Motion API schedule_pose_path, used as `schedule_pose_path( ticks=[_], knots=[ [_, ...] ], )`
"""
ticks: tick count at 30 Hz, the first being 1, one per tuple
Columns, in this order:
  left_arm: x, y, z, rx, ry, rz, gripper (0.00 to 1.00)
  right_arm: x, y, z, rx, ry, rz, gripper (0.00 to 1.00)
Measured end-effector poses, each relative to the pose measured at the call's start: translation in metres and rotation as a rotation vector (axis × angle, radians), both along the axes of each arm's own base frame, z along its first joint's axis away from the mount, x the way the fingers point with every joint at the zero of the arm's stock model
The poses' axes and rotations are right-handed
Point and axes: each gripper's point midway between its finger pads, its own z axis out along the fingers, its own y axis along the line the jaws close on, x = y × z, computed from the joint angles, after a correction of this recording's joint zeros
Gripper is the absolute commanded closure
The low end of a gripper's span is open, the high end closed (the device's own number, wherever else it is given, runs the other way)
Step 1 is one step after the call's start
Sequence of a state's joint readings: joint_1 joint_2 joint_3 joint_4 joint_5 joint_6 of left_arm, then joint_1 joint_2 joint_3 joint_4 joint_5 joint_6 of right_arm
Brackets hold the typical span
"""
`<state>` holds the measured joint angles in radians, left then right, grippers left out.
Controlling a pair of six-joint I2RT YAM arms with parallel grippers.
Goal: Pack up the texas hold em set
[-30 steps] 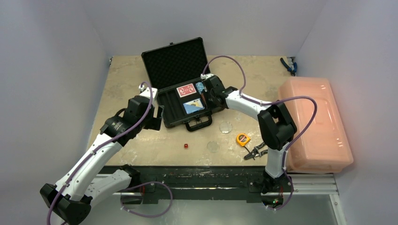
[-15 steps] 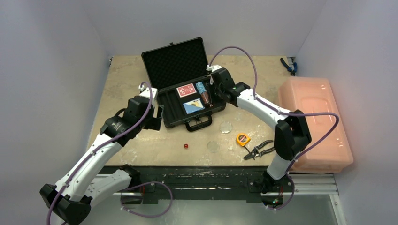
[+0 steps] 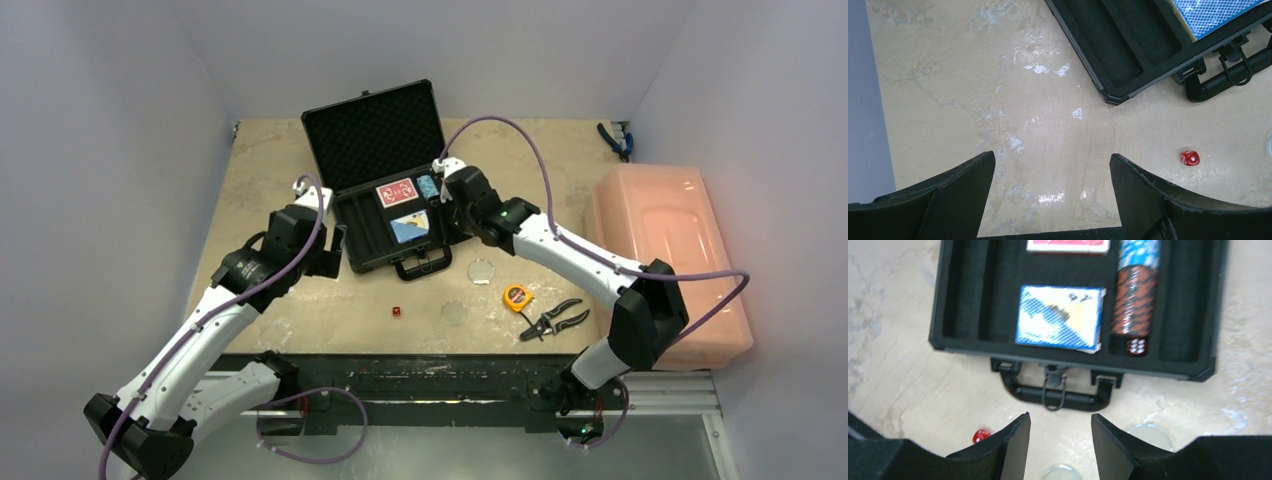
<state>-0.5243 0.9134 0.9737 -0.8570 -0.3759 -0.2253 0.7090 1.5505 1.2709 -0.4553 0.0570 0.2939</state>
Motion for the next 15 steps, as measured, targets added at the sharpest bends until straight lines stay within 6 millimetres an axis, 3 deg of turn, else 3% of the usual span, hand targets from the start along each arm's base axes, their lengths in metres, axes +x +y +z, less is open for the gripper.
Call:
schedule_pose_path(
  ticks=[5,9,15],
  knots=[
    [-0.001,0.001,-0.001,-0.001,0.008,0.015,0.16,-0.031,0.016,-0.019,-0.008,0.053,0.048,0.47],
    [-0.008,-0.005,-0.006,-0.054,0.046,0.027,0.19,-0.041,0.014,-0.03,-0.013,0.087,0.032,0.46],
    [-0.023,-0.03,-0.023,-0.191,0.134,0.024,0.2,-0.042,0.004,-0.017,0.026,0.069,-0.035,0.43]
  ],
)
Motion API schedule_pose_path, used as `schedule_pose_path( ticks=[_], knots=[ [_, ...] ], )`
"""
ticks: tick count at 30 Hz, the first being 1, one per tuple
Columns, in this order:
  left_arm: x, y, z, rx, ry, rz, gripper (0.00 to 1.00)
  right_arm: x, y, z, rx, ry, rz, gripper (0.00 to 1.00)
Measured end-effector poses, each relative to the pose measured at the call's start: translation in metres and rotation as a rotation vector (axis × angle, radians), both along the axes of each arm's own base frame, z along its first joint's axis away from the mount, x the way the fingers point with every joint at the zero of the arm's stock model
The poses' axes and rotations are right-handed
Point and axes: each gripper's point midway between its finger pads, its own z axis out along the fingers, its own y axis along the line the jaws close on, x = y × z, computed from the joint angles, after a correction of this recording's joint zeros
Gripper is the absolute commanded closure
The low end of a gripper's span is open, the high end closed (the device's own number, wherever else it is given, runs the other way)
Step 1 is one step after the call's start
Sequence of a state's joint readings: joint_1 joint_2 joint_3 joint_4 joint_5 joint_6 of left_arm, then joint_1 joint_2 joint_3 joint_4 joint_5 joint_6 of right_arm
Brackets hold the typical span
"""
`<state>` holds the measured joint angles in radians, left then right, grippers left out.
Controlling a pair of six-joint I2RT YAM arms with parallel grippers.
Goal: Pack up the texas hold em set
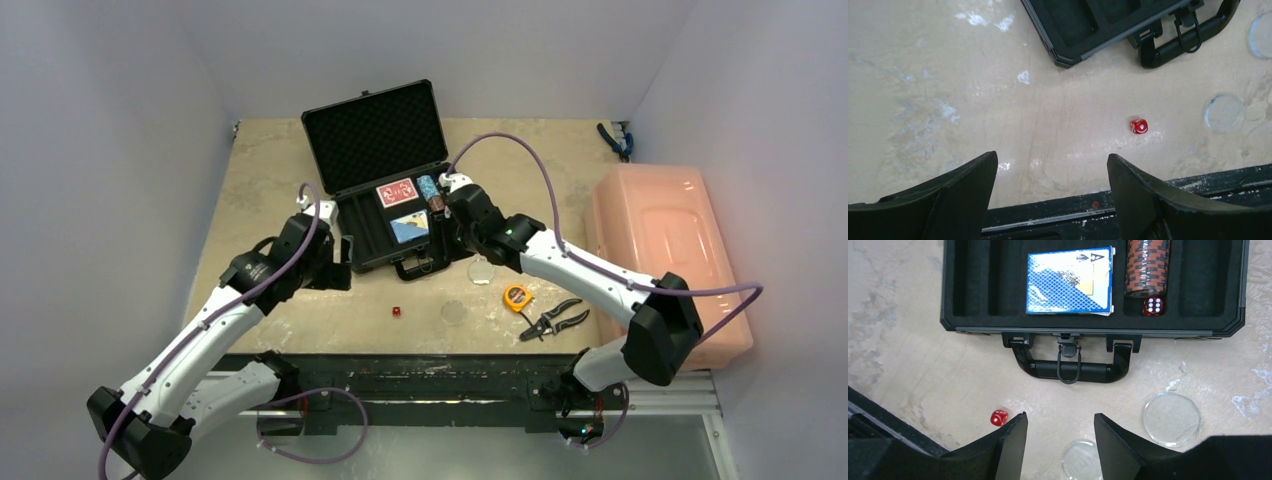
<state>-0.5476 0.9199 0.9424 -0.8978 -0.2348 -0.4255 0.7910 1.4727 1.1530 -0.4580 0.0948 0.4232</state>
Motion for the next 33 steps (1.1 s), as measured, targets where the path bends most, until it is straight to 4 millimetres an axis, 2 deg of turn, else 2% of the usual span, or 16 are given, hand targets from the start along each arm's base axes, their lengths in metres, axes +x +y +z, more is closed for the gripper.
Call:
schedule_pose_path(
  ticks=[4,6,9,17,20,27,33],
  knots=[
    [-0.016,-0.005,-0.019,-0.029,0.087,0.001,0.21,-0.008,0.003,0.009,0.054,0.011,-0.024,0.39],
    [-0.019,-0.005,-0.019,-0.034,0.098,0.005,0.21,-0.016,0.008,0.005,0.06,0.029,-0.025,0.39],
    [-0.024,-0.001,-0.016,-0.028,0.102,0.006,0.21,-0.04,0.026,-0.005,0.057,0.072,0.004,0.38],
    [-0.034,0.016,0.034,-0.072,-0.113,-0.024,0.19,-0.084,0.061,-0.032,0.041,0.153,0.011,0.35],
    [-0.036,0.023,0.043,-0.068,-0.166,-0.024,0.19,-0.094,0.071,-0.045,0.009,0.175,-0.003,0.35],
    [-0.036,0.026,0.042,-0.05,-0.177,-0.036,0.19,-0.106,0.087,-0.082,-0.073,0.229,-0.027,0.41],
    [-0.035,0.027,0.044,-0.04,-0.195,-0.043,0.19,-0.099,0.095,-0.093,-0.102,0.229,-0.07,0.47]
  ],
)
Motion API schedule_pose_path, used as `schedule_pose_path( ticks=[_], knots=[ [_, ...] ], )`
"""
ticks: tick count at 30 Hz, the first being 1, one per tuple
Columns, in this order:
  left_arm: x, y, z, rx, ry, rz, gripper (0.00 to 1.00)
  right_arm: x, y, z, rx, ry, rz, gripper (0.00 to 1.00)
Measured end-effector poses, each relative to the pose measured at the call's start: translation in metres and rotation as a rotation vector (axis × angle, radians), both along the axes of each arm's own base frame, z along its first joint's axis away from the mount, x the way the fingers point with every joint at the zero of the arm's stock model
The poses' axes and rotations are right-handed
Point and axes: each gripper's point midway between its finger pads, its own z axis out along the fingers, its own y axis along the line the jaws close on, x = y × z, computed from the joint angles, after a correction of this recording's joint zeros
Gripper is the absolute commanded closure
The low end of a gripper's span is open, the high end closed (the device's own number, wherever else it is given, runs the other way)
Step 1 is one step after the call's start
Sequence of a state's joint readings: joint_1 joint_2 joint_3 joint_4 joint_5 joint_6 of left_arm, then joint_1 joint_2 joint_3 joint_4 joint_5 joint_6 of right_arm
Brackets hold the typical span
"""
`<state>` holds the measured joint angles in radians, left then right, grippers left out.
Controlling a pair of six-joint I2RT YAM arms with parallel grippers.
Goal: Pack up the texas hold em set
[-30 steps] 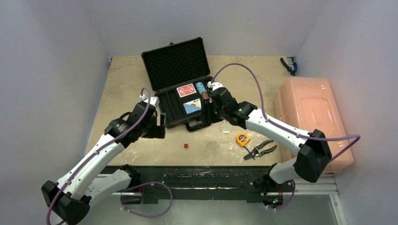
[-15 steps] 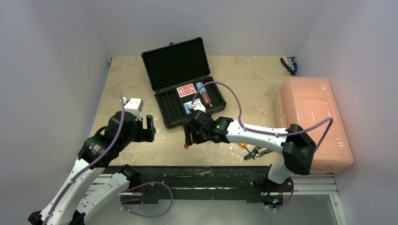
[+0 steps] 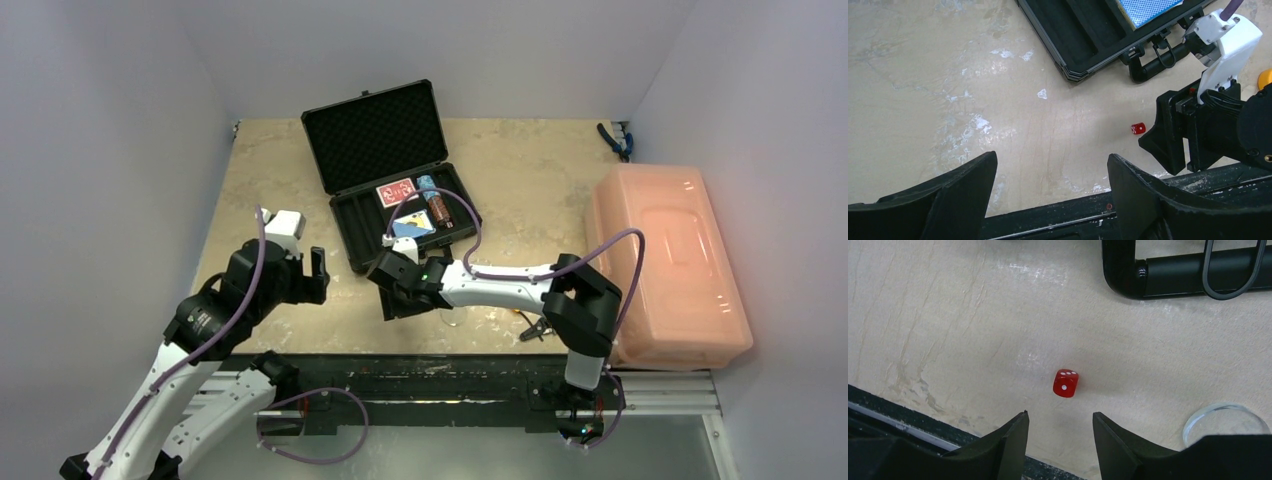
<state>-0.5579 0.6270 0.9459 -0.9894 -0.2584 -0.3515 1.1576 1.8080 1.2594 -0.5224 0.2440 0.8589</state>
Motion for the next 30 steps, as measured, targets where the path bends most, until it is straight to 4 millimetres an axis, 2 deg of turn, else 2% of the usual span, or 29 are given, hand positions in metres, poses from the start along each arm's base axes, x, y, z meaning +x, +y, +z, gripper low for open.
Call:
schedule_pose_path(
  ticks=[3,6,11,18,22,25,30],
  knots=[
    [0.0,0.001,0.001,0.0,-0.007,-0.002,0.15,0.003,0.002,-0.002,-0.01,-0.005,-0.016,0.5],
    [-0.001,0.002,0.003,-0.006,-0.016,0.006,0.01,0.007,0.005,-0.005,-0.023,-0.012,-0.027,0.52],
    [-0.003,0.004,0.011,-0.043,-0.018,0.05,0.0,0.011,0.008,-0.014,-0.055,-0.008,-0.032,0.58],
    [-0.006,0.005,0.062,-0.145,-0.067,0.107,0.0,0.013,0.006,-0.026,-0.096,-0.003,-0.041,0.69],
    [-0.007,0.003,0.088,-0.235,-0.096,0.146,0.0,0.013,0.006,-0.026,-0.096,-0.001,-0.044,0.84],
    [-0.012,0.005,0.101,-0.317,-0.098,0.206,0.0,0.013,0.007,-0.026,-0.092,-0.002,-0.047,0.9],
    [-0.022,0.009,0.116,-0.478,-0.113,0.301,0.0,0.013,0.007,-0.025,-0.08,-0.004,-0.052,0.92]
  ],
)
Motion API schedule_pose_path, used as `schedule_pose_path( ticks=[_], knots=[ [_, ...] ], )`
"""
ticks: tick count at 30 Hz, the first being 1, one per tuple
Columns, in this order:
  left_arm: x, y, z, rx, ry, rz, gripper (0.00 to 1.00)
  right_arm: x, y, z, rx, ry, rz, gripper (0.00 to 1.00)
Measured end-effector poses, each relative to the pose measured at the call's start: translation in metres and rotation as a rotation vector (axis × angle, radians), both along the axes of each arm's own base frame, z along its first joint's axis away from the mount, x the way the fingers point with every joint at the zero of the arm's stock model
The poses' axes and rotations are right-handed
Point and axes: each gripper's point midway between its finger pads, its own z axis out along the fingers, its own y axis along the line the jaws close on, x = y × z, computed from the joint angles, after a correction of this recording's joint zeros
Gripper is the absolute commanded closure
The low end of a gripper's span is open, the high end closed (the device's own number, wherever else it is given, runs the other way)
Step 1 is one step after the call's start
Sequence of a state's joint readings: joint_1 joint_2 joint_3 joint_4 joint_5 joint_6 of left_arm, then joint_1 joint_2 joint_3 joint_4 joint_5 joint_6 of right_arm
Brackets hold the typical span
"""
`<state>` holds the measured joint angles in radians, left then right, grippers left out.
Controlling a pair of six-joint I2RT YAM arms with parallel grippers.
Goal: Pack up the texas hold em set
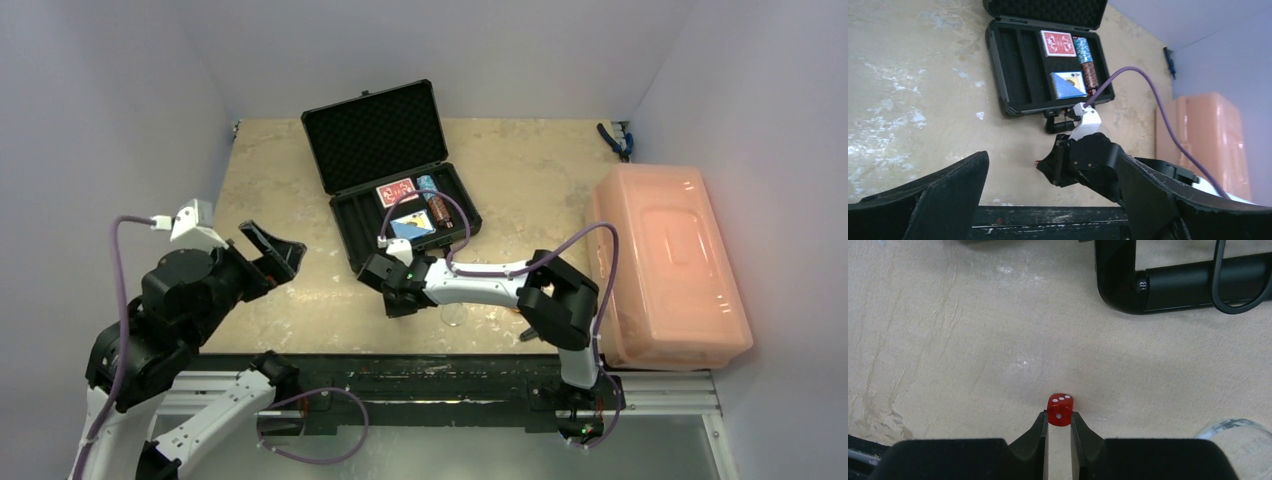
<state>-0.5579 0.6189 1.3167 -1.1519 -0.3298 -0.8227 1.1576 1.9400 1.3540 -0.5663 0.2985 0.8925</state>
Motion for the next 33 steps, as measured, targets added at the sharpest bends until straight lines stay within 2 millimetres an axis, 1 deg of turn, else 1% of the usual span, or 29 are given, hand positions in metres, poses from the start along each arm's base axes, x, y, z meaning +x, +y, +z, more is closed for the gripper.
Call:
schedule_pose_path(
  ticks=[2,4,5,8,10,12,14,16,18,21,27,33],
  knots=[
    [-0.005,0.0,0.009,-0.07,-0.032,0.012,0.0,-0.001,-0.003,0.001,0.0,0.0,-0.001,0.92],
    [-0.009,-0.001,0.023,-0.148,-0.079,0.017,0.0,-0.003,-0.008,0.006,0.002,-0.005,-0.002,0.92],
    [-0.01,-0.001,0.029,-0.18,-0.099,0.017,0.0,-0.002,-0.01,0.009,0.004,-0.009,-0.004,0.92],
    [-0.013,-0.006,0.052,-0.269,-0.16,0.003,0.0,0.004,-0.012,0.028,0.033,-0.043,-0.017,0.93],
    [-0.013,-0.011,0.071,-0.326,-0.21,-0.018,0.0,0.012,-0.014,0.043,0.062,-0.064,-0.033,0.93],
    [-0.014,-0.015,0.085,-0.365,-0.25,-0.043,0.0,0.022,-0.019,0.055,0.084,-0.086,-0.055,0.94],
    [-0.014,-0.019,0.097,-0.392,-0.283,-0.064,0.0,0.034,-0.026,0.066,0.1,-0.111,-0.081,0.94],
    [-0.014,-0.021,0.104,-0.409,-0.307,-0.078,0.0,0.043,-0.032,0.072,0.109,-0.122,-0.1,0.94],
    [-0.014,-0.023,0.112,-0.427,-0.333,-0.089,0.0,0.051,-0.038,0.073,0.111,-0.128,-0.115,0.94],
    [-0.013,-0.026,0.121,-0.446,-0.363,-0.103,0.0,0.059,-0.045,0.07,0.1,-0.13,-0.129,0.94],
    [-0.007,-0.03,0.125,-0.465,-0.399,-0.114,0.0,0.064,-0.06,0.06,0.065,-0.122,-0.141,0.94],
    [-0.009,-0.027,0.131,-0.502,-0.471,-0.111,0.0,0.074,-0.07,0.058,0.052,-0.126,-0.157,0.95]
  ],
)
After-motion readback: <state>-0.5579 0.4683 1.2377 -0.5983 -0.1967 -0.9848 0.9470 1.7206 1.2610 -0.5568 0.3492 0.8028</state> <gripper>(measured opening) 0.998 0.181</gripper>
